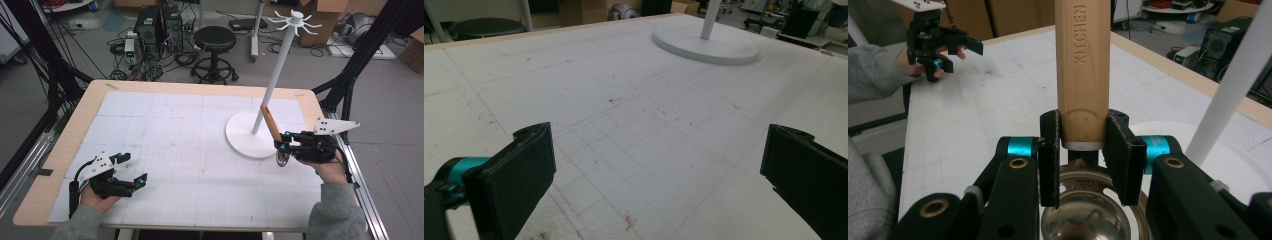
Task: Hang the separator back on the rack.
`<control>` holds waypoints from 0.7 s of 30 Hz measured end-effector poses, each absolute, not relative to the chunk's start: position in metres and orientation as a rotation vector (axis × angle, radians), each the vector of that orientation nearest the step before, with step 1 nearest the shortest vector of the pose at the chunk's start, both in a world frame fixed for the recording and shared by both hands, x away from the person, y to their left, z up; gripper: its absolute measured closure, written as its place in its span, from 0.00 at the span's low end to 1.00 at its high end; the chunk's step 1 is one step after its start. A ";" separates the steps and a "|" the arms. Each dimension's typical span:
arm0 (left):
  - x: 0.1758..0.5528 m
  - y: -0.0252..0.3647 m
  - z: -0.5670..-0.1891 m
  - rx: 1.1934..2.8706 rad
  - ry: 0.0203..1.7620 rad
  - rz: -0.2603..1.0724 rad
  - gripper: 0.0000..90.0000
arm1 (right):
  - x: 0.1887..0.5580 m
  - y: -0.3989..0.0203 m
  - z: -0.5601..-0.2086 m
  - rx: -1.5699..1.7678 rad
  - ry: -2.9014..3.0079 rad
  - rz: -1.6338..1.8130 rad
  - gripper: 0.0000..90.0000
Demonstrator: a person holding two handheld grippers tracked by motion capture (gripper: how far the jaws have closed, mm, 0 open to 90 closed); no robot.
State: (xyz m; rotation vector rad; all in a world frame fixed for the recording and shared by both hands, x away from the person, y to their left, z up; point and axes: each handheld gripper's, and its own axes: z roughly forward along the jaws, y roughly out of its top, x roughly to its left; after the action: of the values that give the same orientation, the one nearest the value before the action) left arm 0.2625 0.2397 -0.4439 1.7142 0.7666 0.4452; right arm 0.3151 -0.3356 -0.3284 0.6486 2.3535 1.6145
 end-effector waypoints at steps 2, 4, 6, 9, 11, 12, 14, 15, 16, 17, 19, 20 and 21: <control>0.263 0.240 -0.444 1.721 0.768 0.445 0.02 | 0.315 -0.339 -0.328 0.656 2.341 1.621 0.78; 0.263 0.239 -0.444 1.719 0.768 0.441 0.02 | 0.315 -0.342 -0.328 0.661 2.334 1.628 0.78; 0.263 0.239 -0.444 1.716 0.770 0.445 0.02 | 0.315 -0.345 -0.327 0.665 2.324 1.632 0.78; 0.262 0.240 -0.444 1.717 0.770 0.444 0.02 | 0.314 -0.349 -0.326 0.674 2.308 1.639 0.78; 0.262 0.239 -0.444 1.719 0.770 0.440 0.02 | 0.314 -0.350 -0.324 0.690 2.279 1.642 0.78; 0.262 0.239 -0.444 1.717 0.772 0.440 0.02 | 0.314 -0.351 -0.324 0.695 2.261 1.652 0.78; 0.263 0.239 -0.444 1.717 0.771 0.440 0.02 | 0.314 -0.353 -0.322 0.701 2.242 1.674 0.78; 0.263 0.239 -0.444 1.718 0.771 0.440 0.02 | 0.314 -0.354 -0.321 0.705 2.231 1.673 0.78; 0.263 0.239 -0.444 1.719 0.772 0.441 0.02 | 0.314 -0.355 -0.319 0.712 2.227 1.678 0.78; 0.263 0.239 -0.444 1.722 0.770 0.441 0.02 | 0.314 -0.356 -0.318 0.719 2.215 1.680 0.78; 0.263 0.239 -0.444 1.722 0.771 0.441 0.02 | 0.315 -0.358 -0.316 0.718 2.201 1.689 0.78; 0.263 0.239 -0.444 1.721 0.771 0.442 0.02 | 0.315 -0.359 -0.315 0.721 2.194 1.692 0.78; 0.263 0.239 -0.444 1.722 0.771 0.442 0.02 | 0.314 -0.361 -0.313 0.730 2.183 1.695 0.78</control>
State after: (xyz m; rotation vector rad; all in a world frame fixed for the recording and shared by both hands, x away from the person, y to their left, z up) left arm 0.2626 0.2391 -0.4443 1.7222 0.7710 0.4424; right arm 0.3143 -0.3605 -0.3135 0.7296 2.1834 1.6954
